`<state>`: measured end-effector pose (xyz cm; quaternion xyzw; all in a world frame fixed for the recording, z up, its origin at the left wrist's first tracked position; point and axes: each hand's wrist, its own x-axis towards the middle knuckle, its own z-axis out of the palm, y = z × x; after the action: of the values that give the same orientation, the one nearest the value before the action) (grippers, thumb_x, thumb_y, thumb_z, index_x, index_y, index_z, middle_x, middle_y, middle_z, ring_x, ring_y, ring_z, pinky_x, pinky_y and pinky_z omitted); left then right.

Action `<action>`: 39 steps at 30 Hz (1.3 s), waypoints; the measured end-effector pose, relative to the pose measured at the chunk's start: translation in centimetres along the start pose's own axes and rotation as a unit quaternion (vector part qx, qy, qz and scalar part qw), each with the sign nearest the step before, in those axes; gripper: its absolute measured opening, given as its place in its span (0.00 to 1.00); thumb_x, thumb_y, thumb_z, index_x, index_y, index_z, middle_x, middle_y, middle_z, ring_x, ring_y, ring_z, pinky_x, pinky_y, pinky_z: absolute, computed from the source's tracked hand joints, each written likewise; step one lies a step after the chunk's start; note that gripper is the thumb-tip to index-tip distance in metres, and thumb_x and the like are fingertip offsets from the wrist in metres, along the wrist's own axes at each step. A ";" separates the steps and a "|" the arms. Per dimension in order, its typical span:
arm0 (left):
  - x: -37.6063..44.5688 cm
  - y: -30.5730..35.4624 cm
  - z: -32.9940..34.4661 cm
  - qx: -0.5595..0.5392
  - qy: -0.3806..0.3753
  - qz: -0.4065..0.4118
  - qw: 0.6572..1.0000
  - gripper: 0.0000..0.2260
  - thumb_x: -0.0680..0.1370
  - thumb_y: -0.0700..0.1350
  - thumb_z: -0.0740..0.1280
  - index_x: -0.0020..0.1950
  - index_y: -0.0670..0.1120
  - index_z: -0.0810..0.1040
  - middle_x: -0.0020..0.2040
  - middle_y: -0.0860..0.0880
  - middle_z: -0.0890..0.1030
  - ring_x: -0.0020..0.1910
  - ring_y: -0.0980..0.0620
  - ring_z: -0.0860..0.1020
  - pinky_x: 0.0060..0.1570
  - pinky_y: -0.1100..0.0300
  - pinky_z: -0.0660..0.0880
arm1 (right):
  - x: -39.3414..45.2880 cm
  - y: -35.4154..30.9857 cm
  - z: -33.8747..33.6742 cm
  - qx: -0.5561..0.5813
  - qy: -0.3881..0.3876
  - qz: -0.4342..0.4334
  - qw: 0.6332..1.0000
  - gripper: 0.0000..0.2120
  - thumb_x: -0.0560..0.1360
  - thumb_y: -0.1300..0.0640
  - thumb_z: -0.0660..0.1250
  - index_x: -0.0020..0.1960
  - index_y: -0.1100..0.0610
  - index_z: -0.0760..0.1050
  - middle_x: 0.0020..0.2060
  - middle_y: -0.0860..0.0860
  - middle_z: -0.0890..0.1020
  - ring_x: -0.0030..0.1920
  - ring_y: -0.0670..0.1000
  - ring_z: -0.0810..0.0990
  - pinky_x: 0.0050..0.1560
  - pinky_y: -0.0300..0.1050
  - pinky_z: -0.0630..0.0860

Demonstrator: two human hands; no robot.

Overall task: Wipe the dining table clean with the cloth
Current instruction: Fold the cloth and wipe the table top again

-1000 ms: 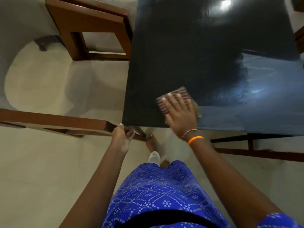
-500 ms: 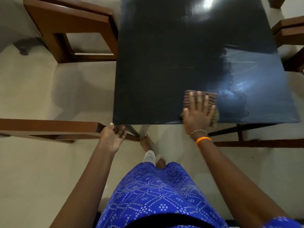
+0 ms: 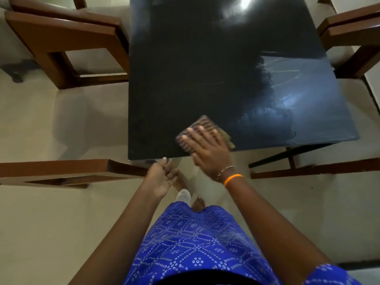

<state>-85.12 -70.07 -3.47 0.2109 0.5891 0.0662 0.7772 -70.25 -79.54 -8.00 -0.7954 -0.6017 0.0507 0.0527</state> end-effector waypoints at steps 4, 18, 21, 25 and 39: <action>-1.1 -1.6 4.1 0.135 -0.013 0.020 0.991 0.11 0.80 0.44 0.58 0.59 0.42 0.73 0.54 0.47 0.76 0.56 0.49 0.75 0.59 0.56 0.68 | -5.2 9.4 -1.8 0.003 0.013 0.174 0.985 0.26 0.76 0.48 0.50 0.74 0.47 0.59 0.74 0.51 0.63 0.74 0.56 0.60 0.71 0.53 0.51; 0.2 0.5 2.6 0.410 0.070 0.327 0.849 0.06 0.78 0.42 0.61 0.51 0.52 0.73 0.51 0.52 0.75 0.51 0.53 0.75 0.53 0.50 0.77 | 4.1 6.8 -1.9 0.061 -0.012 0.348 0.936 0.33 0.78 0.47 0.56 0.77 0.50 0.44 0.77 0.54 0.45 0.76 0.60 0.42 0.72 0.67 0.39; 0.8 2.3 1.2 0.421 0.144 0.395 0.804 0.12 0.75 0.36 0.62 0.53 0.51 0.72 0.53 0.52 0.73 0.54 0.50 0.74 0.55 0.46 0.75 | 9.3 -0.9 -1.1 0.076 -0.058 0.186 0.978 0.32 0.78 0.46 0.54 0.77 0.50 0.43 0.77 0.53 0.43 0.76 0.60 0.39 0.71 0.66 0.35; 1.2 4.5 -0.3 0.385 0.219 0.450 0.776 0.14 0.72 0.31 0.60 0.51 0.48 0.71 0.50 0.48 0.73 0.50 0.50 0.72 0.52 0.50 0.74 | 12.6 -6.8 -0.5 0.079 -0.105 -0.014 0.991 0.29 0.79 0.46 0.53 0.76 0.46 0.46 0.77 0.50 0.45 0.77 0.57 0.41 0.72 0.64 0.37; 4.9 5.8 4.7 0.518 0.161 0.467 0.699 0.16 0.73 0.42 0.67 0.60 0.46 0.70 0.60 0.47 0.73 0.62 0.50 0.71 0.65 0.46 0.69 | 6.2 20.3 -3.9 0.052 0.015 0.399 0.915 0.28 0.79 0.52 0.56 0.76 0.46 0.49 0.77 0.49 0.51 0.77 0.55 0.48 0.74 0.63 0.44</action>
<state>-78.41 -64.30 -4.43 0.8140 0.4724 0.1378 0.3085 -48.67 -79.10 -7.14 -0.9660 -0.2303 0.0870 0.0785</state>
